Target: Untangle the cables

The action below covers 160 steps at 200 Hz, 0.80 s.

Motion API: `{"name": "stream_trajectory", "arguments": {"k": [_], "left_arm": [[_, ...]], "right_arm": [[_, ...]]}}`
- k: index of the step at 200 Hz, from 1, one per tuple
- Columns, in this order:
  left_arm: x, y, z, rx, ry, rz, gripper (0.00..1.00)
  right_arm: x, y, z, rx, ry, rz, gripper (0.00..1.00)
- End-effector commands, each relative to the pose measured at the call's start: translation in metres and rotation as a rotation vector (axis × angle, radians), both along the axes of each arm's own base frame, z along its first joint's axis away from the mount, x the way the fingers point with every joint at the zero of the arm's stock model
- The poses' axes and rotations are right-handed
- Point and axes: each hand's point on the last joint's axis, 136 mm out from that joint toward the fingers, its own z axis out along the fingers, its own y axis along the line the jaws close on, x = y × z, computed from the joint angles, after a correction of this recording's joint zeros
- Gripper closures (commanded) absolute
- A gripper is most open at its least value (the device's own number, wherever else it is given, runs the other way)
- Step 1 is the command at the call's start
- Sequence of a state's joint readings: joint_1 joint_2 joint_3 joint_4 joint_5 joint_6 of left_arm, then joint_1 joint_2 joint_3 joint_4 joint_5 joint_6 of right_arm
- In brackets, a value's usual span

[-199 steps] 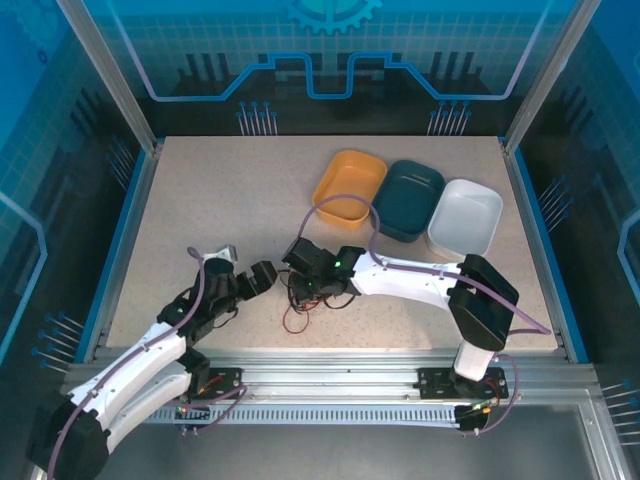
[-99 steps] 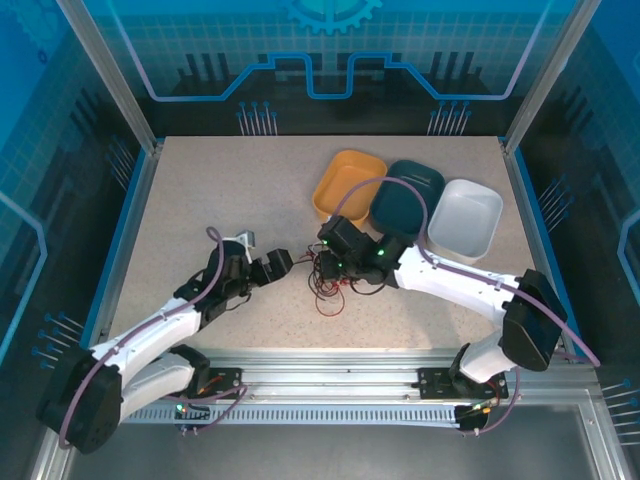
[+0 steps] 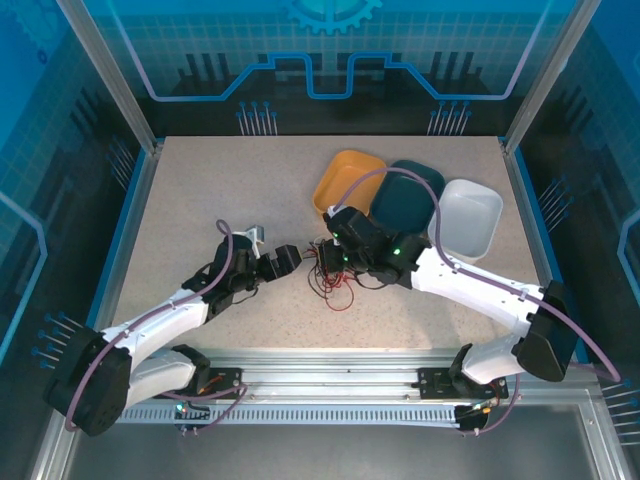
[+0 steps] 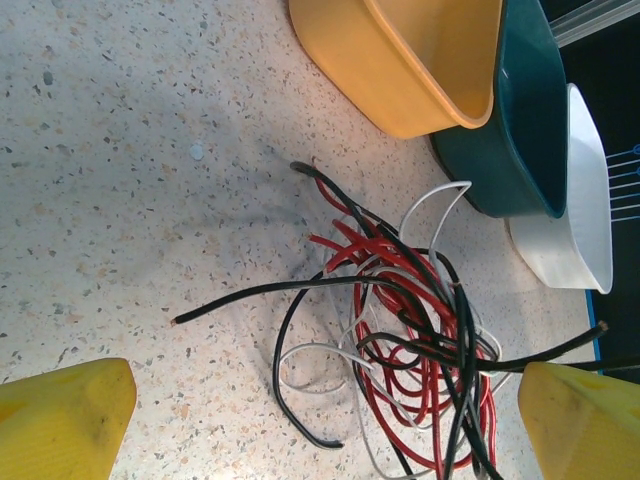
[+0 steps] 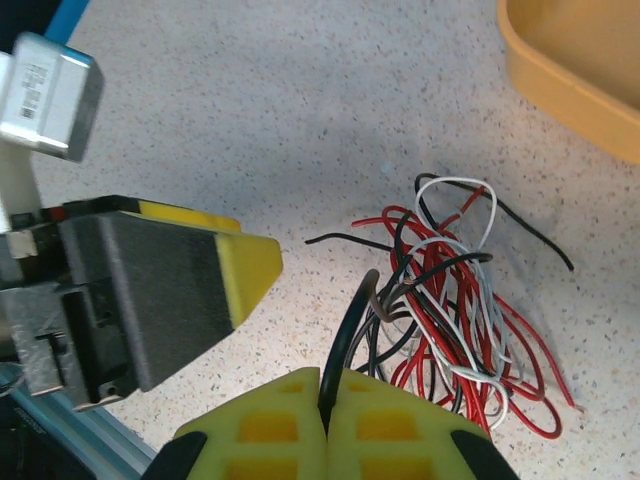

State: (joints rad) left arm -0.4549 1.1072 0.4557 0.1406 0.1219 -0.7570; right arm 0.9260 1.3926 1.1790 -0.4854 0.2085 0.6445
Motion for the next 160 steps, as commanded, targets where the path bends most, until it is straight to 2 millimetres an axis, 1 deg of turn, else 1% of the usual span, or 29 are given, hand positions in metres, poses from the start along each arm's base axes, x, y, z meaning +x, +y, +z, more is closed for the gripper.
{"name": "stream_trajectory", "arguments": {"k": [1, 27, 58, 102, 120, 148, 160], "left_arm": [[0.002, -0.007, 0.009, -0.007, -0.031, -0.035, 0.01], [0.003, -0.008, 0.009, -0.012, -0.029, -0.037, 0.01], [0.002, -0.009, 0.008, -0.013, -0.026, -0.041, 0.01], [0.001, -0.010, 0.010, -0.022, -0.028, -0.049, 0.01], [0.001, -0.013, 0.012, -0.038, -0.036, -0.062, 0.01], [-0.001, -0.021, 0.019, -0.069, -0.065, -0.103, 0.10], [-0.002, -0.024, 0.022, -0.083, -0.078, -0.121, 0.11]], "right_arm": [[0.008, 0.000, 0.047, 0.059, -0.119, 0.023, 1.00], [0.011, -0.003, 0.064, 0.043, -0.164, 0.026, 1.00], [0.017, -0.006, 0.077, 0.016, -0.200, 0.018, 1.00], [0.018, 0.005, 0.103, 0.057, -0.242, 0.071, 1.00], [0.018, 0.009, 0.108, 0.064, -0.248, 0.083, 1.00], [0.021, 0.011, 0.107, 0.067, -0.246, 0.081, 1.00], [0.020, 0.012, 0.106, 0.071, -0.242, 0.084, 1.00]]}}
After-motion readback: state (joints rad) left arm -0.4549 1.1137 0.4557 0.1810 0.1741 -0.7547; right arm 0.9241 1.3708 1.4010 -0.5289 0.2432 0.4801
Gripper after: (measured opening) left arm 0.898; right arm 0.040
